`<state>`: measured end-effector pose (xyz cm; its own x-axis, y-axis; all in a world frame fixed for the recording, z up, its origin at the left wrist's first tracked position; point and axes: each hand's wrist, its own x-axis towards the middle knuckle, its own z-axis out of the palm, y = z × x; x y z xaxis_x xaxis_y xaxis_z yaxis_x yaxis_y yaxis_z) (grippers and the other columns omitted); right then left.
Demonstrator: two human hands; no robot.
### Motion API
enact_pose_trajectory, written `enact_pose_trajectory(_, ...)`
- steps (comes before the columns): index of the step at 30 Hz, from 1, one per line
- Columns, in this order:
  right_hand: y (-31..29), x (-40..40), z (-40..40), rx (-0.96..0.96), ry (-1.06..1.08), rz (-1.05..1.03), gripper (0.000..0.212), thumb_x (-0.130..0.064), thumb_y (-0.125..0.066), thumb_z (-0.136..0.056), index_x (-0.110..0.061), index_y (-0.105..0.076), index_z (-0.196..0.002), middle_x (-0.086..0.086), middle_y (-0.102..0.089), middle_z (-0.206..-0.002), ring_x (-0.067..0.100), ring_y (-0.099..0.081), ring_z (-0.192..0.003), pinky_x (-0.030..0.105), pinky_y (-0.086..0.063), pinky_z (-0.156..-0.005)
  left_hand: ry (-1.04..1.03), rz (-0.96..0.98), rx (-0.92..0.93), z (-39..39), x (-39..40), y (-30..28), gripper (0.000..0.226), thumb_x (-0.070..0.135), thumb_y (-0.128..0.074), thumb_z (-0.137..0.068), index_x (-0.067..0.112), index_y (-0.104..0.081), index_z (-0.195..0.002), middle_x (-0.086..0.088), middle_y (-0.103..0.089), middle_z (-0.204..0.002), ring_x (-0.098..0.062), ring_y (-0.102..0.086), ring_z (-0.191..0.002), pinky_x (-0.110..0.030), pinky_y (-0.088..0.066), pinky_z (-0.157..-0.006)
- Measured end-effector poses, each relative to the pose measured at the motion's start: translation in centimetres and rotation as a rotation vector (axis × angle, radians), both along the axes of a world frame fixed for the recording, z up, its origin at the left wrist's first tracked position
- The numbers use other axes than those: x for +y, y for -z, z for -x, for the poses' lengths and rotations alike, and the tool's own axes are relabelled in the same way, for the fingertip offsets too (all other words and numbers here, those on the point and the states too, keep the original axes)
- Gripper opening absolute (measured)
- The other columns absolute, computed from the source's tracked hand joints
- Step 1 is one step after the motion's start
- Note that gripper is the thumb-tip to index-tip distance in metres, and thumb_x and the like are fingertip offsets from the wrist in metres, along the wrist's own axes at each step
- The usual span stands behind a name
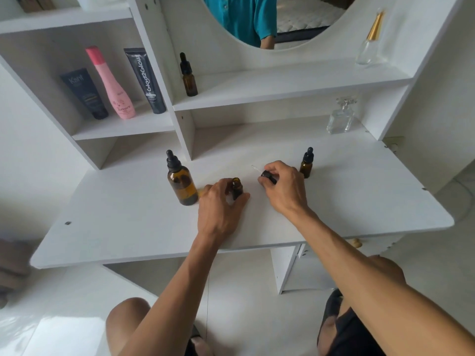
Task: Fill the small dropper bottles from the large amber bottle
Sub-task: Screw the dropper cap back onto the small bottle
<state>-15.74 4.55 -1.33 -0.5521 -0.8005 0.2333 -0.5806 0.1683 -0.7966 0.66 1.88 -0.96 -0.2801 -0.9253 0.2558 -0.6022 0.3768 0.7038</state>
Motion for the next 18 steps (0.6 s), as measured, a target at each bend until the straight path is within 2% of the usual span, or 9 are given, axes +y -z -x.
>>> enact_pose_trajectory(3, -1.3, 0.6, -0.2, -0.084, -0.021, 0.057, 0.022, -0.016, -0.078, -0.084, -0.010, -0.070, -0.104, 0.000, -0.072, -0.094, 0.010, -0.065, -0.086, 0.015, -0.050, -0.078, -0.003, 0.006, 0.011, -0.1, -0.3, 0.4, 0.027, 0.039, -0.075, -0.085, 0.017, -0.070, -0.100, -0.001, -0.068, -0.093, -0.022, -0.056, -0.093, -0.030, -0.041, -0.071)
enact_pose_trajectory(5, -2.8, 1.0, -0.4, -0.126, -0.073, 0.100, 0.020, -0.017, -0.080, -0.083, -0.015, -0.070, -0.100, -0.009, -0.069, -0.087, 0.010, -0.066, -0.080, 0.016, -0.053, -0.076, -0.010, 0.000, 0.024, -0.1, -0.4, 0.6, 0.027, 0.041, -0.076, -0.084, 0.019, -0.069, -0.098, -0.001, -0.068, -0.092, -0.021, -0.055, -0.091, -0.032, -0.042, -0.069)
enact_pose_trajectory(7, -4.6, 1.4, -0.4, -0.119, -0.148, 0.119, 0.017, -0.018, -0.080, -0.082, -0.021, -0.071, -0.097, -0.011, -0.070, -0.086, 0.011, -0.070, -0.078, 0.019, -0.055, -0.076, -0.016, -0.015, 0.031, 0.0, -0.6, 0.7, 0.027, 0.043, -0.076, -0.083, 0.020, -0.069, -0.096, 0.001, -0.067, -0.089, -0.020, -0.055, -0.088, -0.033, -0.045, -0.068)
enact_pose_trajectory(9, -6.5, 1.7, -0.5, -0.043, -0.220, 0.101, 0.015, -0.020, -0.079, -0.082, -0.023, -0.074, -0.095, -0.011, -0.072, -0.085, 0.008, -0.070, -0.077, 0.018, -0.054, -0.076, -0.022, -0.033, 0.051, 0.1, -0.9, 0.9, 0.025, 0.045, -0.076, -0.081, 0.023, -0.068, -0.091, 0.003, -0.066, -0.085, -0.022, -0.057, -0.084, -0.035, -0.048, -0.066)
enact_pose_trajectory(12, -8.6, 1.9, -0.6, 0.096, -0.314, 0.024, 0.013, -0.022, -0.077, -0.084, -0.023, -0.076, -0.097, -0.011, -0.073, -0.085, 0.005, -0.067, -0.078, 0.008, -0.048, -0.073, -0.022, -0.044, 0.049, 0.1, -1.2, 1.3, 0.026, 0.048, -0.074, -0.079, 0.025, -0.068, -0.090, 0.006, -0.066, -0.082, -0.022, -0.059, -0.083, -0.036, -0.050, -0.065)
enact_pose_trajectory(18, -9.6, 1.3, -0.7, 0.278, -0.409, -0.126, 0.019, -0.021, -0.075, -0.087, -0.020, -0.075, -0.106, -0.002, -0.071, -0.097, 0.012, -0.065, -0.084, 0.019, -0.049, -0.078, -0.018, -0.033, 0.049, 0.1, -1.3, 1.5, 0.026, 0.049, -0.072, -0.080, 0.025, -0.068, -0.090, 0.005, -0.066, -0.082, -0.023, -0.059, -0.083, -0.036, -0.050, -0.064)
